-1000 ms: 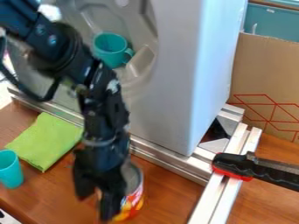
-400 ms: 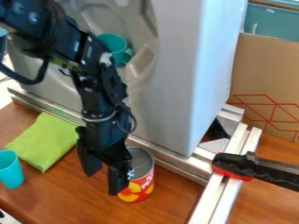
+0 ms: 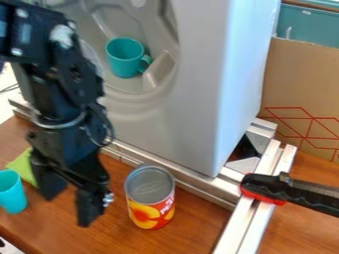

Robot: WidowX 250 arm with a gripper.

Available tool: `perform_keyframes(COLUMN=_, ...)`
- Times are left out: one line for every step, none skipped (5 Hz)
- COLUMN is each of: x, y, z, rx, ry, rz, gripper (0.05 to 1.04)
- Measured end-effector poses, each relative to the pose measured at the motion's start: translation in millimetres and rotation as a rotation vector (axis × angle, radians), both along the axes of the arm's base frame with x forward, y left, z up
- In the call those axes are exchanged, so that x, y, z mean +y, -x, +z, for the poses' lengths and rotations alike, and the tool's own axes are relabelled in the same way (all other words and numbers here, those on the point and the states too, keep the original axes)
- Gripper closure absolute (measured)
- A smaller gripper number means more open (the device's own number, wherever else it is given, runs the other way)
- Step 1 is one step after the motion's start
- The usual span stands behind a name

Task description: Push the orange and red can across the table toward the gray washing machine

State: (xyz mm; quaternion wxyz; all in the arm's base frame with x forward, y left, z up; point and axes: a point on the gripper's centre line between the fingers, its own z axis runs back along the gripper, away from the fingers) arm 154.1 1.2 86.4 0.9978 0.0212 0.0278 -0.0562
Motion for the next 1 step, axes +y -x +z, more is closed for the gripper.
perform_keyframes(x=6.8, y=26.8, z=18.6, rx=-0.016, ry=-0.071, rz=-0.029, gripper=0.083)
